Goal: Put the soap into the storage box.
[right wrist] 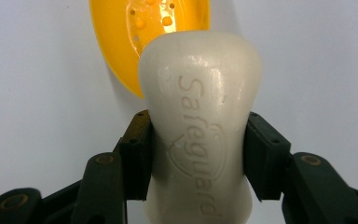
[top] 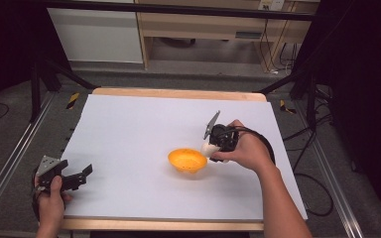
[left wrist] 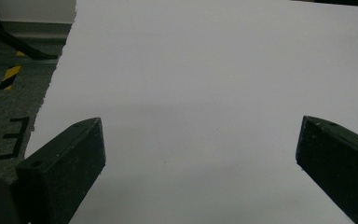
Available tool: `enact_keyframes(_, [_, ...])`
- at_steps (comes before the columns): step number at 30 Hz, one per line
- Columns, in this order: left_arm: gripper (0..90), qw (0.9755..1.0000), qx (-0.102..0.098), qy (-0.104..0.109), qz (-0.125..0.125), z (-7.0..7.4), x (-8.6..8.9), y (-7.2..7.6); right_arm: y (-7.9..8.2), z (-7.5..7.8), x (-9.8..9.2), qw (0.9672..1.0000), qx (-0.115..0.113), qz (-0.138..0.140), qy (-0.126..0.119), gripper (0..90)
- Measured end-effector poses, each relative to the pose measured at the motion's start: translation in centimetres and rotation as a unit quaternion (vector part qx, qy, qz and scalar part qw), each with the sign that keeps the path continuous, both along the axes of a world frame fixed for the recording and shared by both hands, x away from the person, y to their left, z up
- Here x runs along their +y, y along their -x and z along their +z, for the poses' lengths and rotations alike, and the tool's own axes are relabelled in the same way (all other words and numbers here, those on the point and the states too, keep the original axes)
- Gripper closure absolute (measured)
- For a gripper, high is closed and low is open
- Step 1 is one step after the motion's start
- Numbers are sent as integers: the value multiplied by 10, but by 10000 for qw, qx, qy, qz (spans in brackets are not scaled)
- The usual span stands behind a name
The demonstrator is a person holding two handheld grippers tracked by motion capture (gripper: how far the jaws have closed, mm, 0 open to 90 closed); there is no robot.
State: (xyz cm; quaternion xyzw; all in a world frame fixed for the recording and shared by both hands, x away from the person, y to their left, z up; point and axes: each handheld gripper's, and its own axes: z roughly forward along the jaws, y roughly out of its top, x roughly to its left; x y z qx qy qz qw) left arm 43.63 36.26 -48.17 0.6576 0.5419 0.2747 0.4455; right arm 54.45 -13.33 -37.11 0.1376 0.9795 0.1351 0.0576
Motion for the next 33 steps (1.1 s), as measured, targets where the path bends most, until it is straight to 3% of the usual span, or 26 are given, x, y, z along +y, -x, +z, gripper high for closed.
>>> enact_keyframes(17, [8, 10000, 22, -10, -9, 0, 1, 0, -4, -1, 32, 9995, -8, 304, -55, 499])
enact_keyframes(33, [8, 10000, 19, 21, -2, 0, 1, 0, -2, -8, 56, 9995, 69, 304, 7, 499])
